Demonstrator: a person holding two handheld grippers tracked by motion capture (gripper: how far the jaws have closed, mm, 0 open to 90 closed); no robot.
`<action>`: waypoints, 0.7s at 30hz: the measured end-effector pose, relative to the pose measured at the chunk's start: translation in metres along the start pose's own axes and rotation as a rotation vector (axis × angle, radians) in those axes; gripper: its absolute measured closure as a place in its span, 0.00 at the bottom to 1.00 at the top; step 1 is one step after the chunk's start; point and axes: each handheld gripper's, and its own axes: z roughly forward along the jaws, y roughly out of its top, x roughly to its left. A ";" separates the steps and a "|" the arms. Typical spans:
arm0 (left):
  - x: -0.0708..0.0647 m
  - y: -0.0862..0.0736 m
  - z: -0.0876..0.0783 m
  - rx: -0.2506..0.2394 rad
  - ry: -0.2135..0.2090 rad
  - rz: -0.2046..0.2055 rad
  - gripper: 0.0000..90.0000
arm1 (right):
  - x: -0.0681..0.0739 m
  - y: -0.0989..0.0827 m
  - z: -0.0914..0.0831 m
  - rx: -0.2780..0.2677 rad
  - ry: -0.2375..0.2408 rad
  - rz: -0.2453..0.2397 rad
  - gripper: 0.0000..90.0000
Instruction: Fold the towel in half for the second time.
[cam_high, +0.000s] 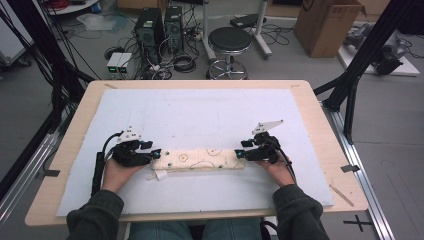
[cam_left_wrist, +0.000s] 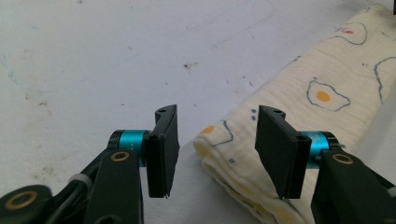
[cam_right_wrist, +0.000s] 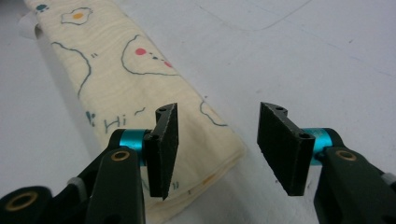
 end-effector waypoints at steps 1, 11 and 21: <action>0.001 0.000 0.002 -0.003 -0.006 -0.013 0.55 | -0.001 0.000 0.001 0.000 -0.001 0.006 0.55; 0.003 -0.005 0.016 0.107 -0.061 -0.036 0.62 | -0.006 -0.003 0.011 0.070 0.036 0.060 0.66; -0.002 -0.005 0.014 0.119 -0.067 0.002 0.84 | -0.001 -0.004 0.012 0.091 0.073 0.035 0.85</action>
